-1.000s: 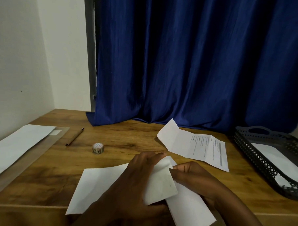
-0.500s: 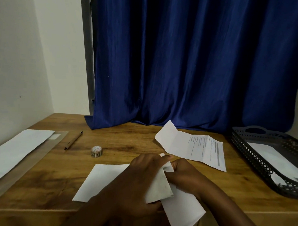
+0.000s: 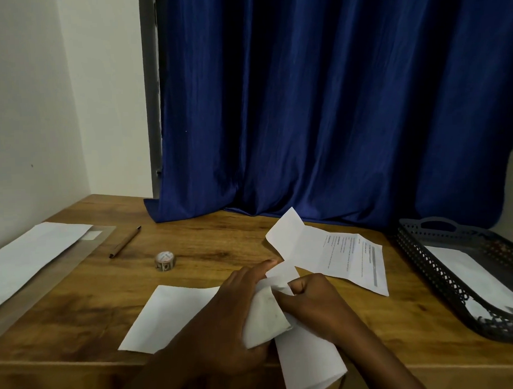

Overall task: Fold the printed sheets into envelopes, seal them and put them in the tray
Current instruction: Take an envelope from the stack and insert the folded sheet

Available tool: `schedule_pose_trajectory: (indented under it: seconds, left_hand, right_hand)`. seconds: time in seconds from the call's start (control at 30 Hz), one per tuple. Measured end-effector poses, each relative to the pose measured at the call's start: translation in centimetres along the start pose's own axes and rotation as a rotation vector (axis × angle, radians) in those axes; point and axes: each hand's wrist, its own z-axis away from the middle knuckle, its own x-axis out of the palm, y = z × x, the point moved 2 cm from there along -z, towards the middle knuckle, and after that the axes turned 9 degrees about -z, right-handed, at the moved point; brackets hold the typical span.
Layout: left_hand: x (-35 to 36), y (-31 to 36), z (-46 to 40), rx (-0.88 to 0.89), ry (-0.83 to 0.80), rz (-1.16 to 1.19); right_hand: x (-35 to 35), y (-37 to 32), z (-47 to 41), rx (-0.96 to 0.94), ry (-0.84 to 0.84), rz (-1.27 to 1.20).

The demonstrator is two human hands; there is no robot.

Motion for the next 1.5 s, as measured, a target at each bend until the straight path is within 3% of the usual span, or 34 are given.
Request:
schedule_pose_trajectory:
  seconds: [0.3, 0.43, 0.63, 1.0, 1.33, 1.5]
  left_hand:
    - [-0.5, -0.5, 0.6, 0.008, 0.082, -0.095]
    - [-0.4, -0.6, 0.7, 0.014, 0.148, -0.176]
    - [-0.3, -0.1, 0.8, 0.098, 0.340, -0.350]
    - [-0.2, -0.2, 0.7, 0.081, 0.187, -0.422]
    - [-0.6, 0.5, 0.6, 0.123, 0.292, -0.496]
    - [-0.6, 0.6, 0.7, 0.135, 0.335, -0.489]
  right_hand:
    - [-5.6, -0.2, 1.8, -0.232, -0.013, -0.043]
    - [-9.1, 0.3, 3.1, -0.140, -0.139, -0.257]
    - [-10.7, 0.5, 3.9, -0.136, -0.214, -0.103]
    - [-9.2, -0.2, 2.8, -0.102, -0.434, 0.146]
    - [-8.9, -3.1, 1.9, -0.094, -0.582, 0.387]
    - [-8.5, -3.5, 0.4, -0.105, -0.508, 0.551]
